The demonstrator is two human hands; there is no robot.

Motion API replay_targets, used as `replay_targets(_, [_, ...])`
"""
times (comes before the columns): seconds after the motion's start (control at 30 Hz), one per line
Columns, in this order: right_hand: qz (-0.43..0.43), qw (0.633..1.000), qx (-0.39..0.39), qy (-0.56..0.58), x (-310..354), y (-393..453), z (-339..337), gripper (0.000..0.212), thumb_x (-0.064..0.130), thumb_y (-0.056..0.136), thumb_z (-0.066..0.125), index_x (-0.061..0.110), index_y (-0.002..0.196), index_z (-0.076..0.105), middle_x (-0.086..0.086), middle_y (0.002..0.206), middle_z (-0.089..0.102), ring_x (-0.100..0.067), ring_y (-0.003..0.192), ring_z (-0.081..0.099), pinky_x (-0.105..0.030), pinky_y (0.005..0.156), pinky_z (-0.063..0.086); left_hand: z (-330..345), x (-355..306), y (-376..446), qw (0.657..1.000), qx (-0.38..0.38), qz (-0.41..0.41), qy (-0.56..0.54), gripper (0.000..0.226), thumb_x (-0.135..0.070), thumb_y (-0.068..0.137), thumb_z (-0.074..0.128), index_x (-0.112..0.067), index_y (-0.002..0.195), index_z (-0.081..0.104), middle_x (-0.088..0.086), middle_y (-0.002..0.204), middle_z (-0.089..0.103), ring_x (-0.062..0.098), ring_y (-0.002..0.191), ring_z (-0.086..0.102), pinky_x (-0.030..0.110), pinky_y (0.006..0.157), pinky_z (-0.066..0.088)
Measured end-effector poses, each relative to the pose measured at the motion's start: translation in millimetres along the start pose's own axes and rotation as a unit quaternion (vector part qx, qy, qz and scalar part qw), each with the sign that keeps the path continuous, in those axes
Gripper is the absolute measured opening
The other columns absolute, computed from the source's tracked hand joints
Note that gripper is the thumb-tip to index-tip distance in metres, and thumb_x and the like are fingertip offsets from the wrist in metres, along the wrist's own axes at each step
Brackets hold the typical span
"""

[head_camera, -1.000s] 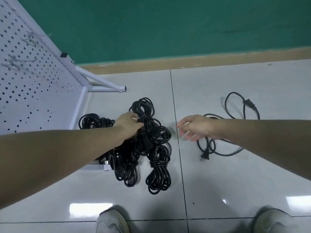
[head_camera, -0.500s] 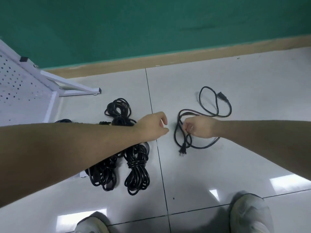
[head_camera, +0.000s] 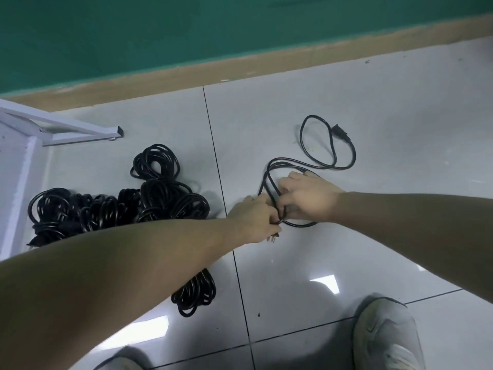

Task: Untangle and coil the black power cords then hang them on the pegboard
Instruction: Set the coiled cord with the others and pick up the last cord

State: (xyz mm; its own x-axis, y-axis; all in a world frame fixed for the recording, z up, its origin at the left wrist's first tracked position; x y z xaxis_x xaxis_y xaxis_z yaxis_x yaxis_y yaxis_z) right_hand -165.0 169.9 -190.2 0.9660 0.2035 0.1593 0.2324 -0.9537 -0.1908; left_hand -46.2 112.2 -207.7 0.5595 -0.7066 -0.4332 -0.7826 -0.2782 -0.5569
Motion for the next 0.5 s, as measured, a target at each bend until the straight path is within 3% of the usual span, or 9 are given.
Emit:
replay_targets(0.07, [-0.022, 0.998, -0.048, 0.014, 0, -7, -23, 0.012, 0.040, 0.078, 0.080, 0.030, 0.081, 0.073, 0.000, 0.089, 0.058, -0.025, 0.082, 0.057, -0.035, 0.070, 0.043, -9, 0, -9, 1.000, -0.017, 0.017, -0.011, 0.029, -0.046, 0.101, 0.056, -0.025, 0.110, 0.075, -0.001, 0.130, 0.056, 0.026, 0.125, 0.047, 0.040, 0.109, 0.037])
replay_targets(0.13, [-0.017, 0.997, -0.077, 0.019, -4, -12, -46, 0.025, 0.051, 0.088, 0.061, 0.030, 0.090, 0.075, 0.000, 0.099, 0.060, -0.023, 0.092, 0.054, -0.036, 0.078, 0.044, -25, -2, -22, 0.997, -0.036, 0.047, -0.051, 0.030, -0.042, 0.105, 0.052, -0.018, 0.098, 0.069, 0.001, 0.112, 0.061, 0.023, 0.117, 0.054, 0.038, 0.102, 0.041])
replay_targets(0.23, [0.054, 0.990, -0.060, 0.116, -3, -19, -85, 0.042, 0.060, 0.094, 0.047, 0.028, 0.104, 0.073, 0.003, 0.109, 0.066, -0.020, 0.105, 0.057, -0.033, 0.089, 0.043, -66, -11, -47, 0.989, -0.077, 0.059, -0.111, 0.023, -0.038, 0.107, 0.049, -0.019, 0.105, 0.062, 0.000, 0.095, 0.064, 0.020, 0.091, 0.058, 0.024, 0.077, 0.042])
replay_targets(0.3, [0.128, 0.976, -0.053, 0.170, 0, -25, -110, 0.038, 0.059, 0.096, 0.046, 0.029, 0.106, 0.068, 0.013, 0.100, 0.067, -0.010, 0.100, 0.059, -0.029, 0.086, 0.043, -97, -18, -65, 0.978, -0.143, 0.050, -0.145, 0.020, -0.041, 0.106, 0.049, -0.024, 0.098, 0.057, -0.005, 0.088, 0.066, 0.019, 0.085, 0.061, 0.024, 0.074, 0.046])
replay_targets(0.37, [0.172, 0.956, -0.089, 0.220, 6, -27, -136, 0.024, 0.050, 0.099, 0.053, 0.029, 0.104, 0.063, 0.019, 0.095, 0.066, 0.001, 0.090, 0.060, -0.030, 0.082, 0.044, -123, -27, -80, 0.956, -0.199, 0.056, -0.209, 0.019, -0.037, 0.106, 0.051, -0.026, 0.091, 0.058, -0.005, 0.094, 0.073, 0.017, 0.089, 0.069, 0.034, 0.087, 0.052])
replay_targets(0.43, [0.193, 0.929, -0.129, 0.289, 16, -31, -166, 0.019, 0.045, 0.098, 0.059, 0.026, 0.102, 0.060, 0.014, 0.097, 0.070, -0.006, 0.093, 0.065, -0.033, 0.088, 0.050, -148, -44, -105, 0.927, -0.237, 0.073, -0.280, 0.022, -0.034, 0.106, 0.052, -0.028, 0.085, 0.058, -0.001, 0.096, 0.074, 0.022, 0.084, 0.074, 0.041, 0.089, 0.057])
replay_targets(0.5, [0.209, 0.901, -0.120, 0.361, 30, -37, -191, 0.027, 0.047, 0.093, 0.066, 0.024, 0.104, 0.059, 0.005, 0.103, 0.072, -0.015, 0.101, 0.067, -0.033, 0.095, 0.051, -170, -63, -131, 0.900, -0.257, 0.085, -0.341, 0.023, -0.034, 0.106, 0.051, -0.025, 0.086, 0.058, 0.008, 0.099, 0.074, 0.030, 0.077, 0.074, 0.044, 0.084, 0.061])
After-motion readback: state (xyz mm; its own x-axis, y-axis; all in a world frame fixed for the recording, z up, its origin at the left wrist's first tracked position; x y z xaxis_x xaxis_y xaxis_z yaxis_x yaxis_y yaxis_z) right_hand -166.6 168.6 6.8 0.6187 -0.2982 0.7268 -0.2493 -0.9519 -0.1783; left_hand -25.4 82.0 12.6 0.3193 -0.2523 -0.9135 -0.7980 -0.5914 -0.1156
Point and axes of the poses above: each hand's wrist, its own y-axis towards the middle knuckle, its own z-axis out of the palm, x = y × z, the point moved 5 cm from there along y, towards the middle knuckle
